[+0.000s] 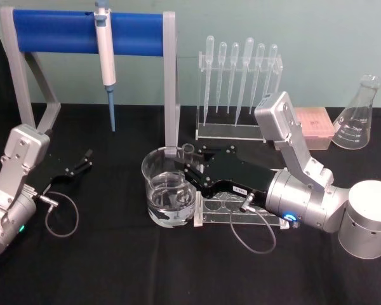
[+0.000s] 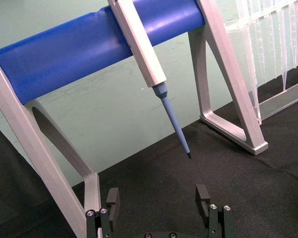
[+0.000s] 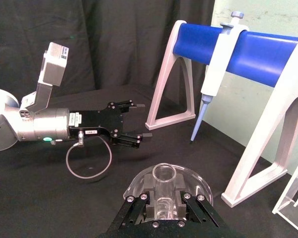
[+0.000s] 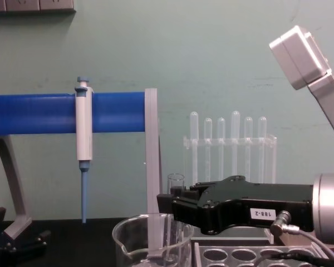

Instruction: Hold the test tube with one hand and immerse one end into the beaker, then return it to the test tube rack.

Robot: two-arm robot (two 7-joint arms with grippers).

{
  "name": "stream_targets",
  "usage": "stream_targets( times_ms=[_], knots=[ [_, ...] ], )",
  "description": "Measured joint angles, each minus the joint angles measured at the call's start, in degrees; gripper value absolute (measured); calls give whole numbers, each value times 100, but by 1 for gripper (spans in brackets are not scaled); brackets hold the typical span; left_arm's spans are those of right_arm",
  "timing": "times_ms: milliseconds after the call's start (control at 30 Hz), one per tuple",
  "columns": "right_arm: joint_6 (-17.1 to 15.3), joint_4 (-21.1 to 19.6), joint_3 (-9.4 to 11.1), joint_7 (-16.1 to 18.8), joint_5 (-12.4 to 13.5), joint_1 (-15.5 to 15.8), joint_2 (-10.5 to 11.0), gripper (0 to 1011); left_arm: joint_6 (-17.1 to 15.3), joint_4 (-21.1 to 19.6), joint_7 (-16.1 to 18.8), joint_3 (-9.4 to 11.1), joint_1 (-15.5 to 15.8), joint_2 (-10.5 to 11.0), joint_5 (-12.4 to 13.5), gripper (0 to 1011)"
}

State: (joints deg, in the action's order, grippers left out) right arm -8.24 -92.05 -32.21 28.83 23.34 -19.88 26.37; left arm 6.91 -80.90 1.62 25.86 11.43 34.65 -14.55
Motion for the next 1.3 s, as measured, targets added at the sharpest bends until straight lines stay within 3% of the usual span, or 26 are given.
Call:
stream_targets(
  times_ms=[1300],
  knots=[
    [-2, 0, 0, -8, 2, 0, 0, 225, 0, 0, 0, 0, 0, 0, 0, 1000]
  ],
)
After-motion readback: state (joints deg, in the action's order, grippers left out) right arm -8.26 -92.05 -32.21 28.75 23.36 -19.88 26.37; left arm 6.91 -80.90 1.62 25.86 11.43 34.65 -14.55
